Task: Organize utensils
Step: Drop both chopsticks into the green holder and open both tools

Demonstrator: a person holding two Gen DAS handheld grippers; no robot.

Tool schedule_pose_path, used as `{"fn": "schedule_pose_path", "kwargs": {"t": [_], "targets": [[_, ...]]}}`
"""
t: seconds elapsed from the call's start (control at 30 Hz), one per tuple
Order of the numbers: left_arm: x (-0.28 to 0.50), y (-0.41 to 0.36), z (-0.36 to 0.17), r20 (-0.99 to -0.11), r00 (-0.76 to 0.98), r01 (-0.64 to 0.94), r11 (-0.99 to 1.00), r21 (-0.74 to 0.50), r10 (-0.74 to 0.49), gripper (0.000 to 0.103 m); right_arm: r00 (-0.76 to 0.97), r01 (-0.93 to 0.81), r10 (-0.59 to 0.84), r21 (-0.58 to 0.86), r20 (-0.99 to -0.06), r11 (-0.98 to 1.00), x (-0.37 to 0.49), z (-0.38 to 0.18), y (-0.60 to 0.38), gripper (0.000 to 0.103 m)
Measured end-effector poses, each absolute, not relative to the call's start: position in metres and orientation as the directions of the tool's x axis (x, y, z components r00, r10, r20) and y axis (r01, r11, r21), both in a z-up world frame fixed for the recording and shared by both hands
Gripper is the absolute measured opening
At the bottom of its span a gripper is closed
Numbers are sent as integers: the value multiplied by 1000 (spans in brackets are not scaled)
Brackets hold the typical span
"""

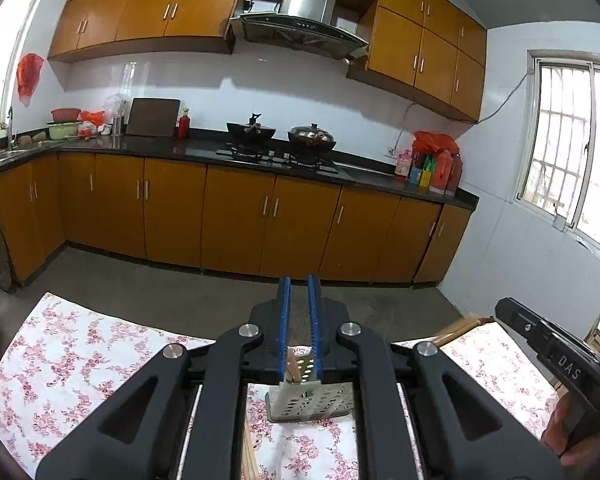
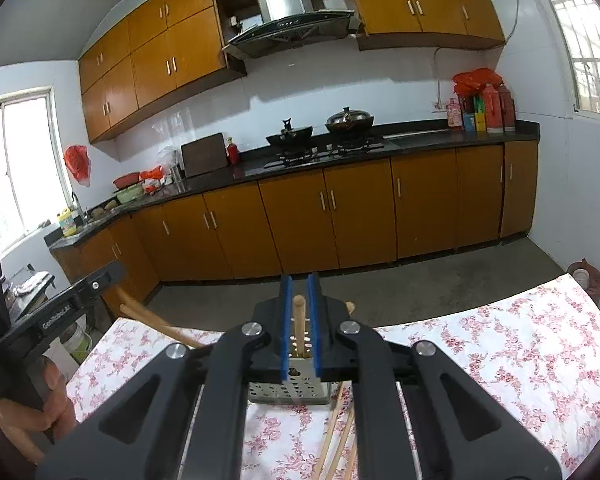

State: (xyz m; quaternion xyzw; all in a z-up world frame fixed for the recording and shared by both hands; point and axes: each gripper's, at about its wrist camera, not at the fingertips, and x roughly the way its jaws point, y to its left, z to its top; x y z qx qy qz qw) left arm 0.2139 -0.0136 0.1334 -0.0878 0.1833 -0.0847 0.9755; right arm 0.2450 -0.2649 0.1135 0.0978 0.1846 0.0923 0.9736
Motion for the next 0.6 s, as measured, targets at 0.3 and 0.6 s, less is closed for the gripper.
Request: {"fn": "schedule_pose_path", "kwargs": {"t": [0.3, 0.6], "targets": [[176, 7, 138, -331, 926, 127, 976, -176, -180, 25, 927, -72, 140, 198, -349, 977, 202, 99, -288, 18], [161, 35, 75, -448, 891, 31, 996, -88, -67, 30, 804, 23, 100, 199, -586, 980, 208, -12, -301, 18]]}}
